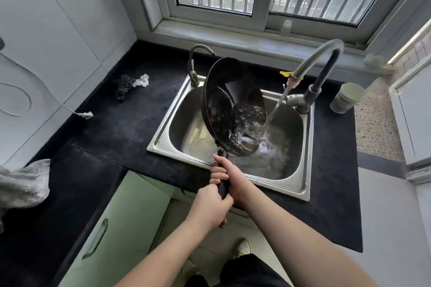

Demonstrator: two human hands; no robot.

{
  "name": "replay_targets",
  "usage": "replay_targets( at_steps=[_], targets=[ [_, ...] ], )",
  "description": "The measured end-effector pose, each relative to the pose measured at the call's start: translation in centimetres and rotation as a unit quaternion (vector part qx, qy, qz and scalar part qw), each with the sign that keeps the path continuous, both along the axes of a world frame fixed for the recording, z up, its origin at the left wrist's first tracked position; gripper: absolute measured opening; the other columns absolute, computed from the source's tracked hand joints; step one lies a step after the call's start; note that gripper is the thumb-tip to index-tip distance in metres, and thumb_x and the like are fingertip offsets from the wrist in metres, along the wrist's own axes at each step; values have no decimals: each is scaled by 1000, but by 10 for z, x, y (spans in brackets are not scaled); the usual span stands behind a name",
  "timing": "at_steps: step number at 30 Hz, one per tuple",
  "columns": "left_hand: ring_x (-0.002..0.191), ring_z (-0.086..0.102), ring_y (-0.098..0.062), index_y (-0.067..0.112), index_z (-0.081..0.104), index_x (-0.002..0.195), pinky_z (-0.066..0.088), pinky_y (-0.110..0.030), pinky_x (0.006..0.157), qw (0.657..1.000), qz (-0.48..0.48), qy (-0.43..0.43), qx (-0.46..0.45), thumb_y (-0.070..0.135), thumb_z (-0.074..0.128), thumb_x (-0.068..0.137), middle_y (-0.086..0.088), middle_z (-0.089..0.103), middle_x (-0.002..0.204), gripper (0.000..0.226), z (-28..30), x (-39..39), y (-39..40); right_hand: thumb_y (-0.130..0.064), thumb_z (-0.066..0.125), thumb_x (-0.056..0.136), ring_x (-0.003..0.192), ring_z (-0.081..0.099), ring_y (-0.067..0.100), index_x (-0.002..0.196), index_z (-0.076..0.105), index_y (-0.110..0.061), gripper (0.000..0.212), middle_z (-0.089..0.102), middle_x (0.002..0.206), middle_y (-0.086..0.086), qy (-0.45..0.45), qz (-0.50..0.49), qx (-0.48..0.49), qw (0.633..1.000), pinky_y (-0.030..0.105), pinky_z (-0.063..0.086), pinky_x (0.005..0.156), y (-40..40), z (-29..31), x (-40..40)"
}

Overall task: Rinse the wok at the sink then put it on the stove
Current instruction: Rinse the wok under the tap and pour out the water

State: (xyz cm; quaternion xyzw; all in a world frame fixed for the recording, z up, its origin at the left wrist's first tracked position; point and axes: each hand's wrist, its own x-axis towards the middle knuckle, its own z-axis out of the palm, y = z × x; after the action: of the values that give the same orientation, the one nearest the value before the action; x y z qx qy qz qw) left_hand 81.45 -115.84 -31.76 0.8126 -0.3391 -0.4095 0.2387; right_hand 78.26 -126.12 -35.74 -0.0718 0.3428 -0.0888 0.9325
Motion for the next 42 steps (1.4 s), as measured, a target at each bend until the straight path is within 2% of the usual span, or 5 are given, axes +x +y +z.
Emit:
replay_targets(
  at_steps=[12,17,21,34,42],
  targets=[
    [39,59,-11,12,49,69,53,-28,51,997,29,-27,-65,30,55,87,-3,59,43,27,-29,-13,-20,-20,41,98,27,22,3,61,33,-19,38,23,40,-10,50,60,-118,990,18,29,35,-28,4,-5],
    [37,61,-21,8,50,70,50,-28,42,996,41,26,-75,26,55,87,-9,62,45,25,-29,-20,-26,-18,41,97,27,22,3,61,33,-19,37,23,39,-10,69,58,-127,988,18,30,35,-35,4,-11],
    [35,57,-21,10,50,63,50,-28,40,995,52,46,-78,20,56,87,-2,56,39,26,-24,-28,-27,-17,41,97,27,22,3,61,33,-19,36,23,39,-11,86,52,-108,989,18,29,34,-34,2,-17],
    [33,52,-22,7,51,60,51,-30,41,986,63,140,-66,12,53,87,-9,56,43,27,-12,-38,-24,-17,44,97,27,23,2,65,35,-20,33,23,39,-11,137,36,-98,985,16,29,34,-27,4,-29],
    [34,49,-22,1,50,73,46,-28,38,953,125,270,-52,1,49,85,-8,52,48,12,3,-31,-23,-12,46,97,30,30,0,68,38,-18,30,30,43,-11,138,7,-66,988,16,33,35,-17,21,-28]
  ],
)
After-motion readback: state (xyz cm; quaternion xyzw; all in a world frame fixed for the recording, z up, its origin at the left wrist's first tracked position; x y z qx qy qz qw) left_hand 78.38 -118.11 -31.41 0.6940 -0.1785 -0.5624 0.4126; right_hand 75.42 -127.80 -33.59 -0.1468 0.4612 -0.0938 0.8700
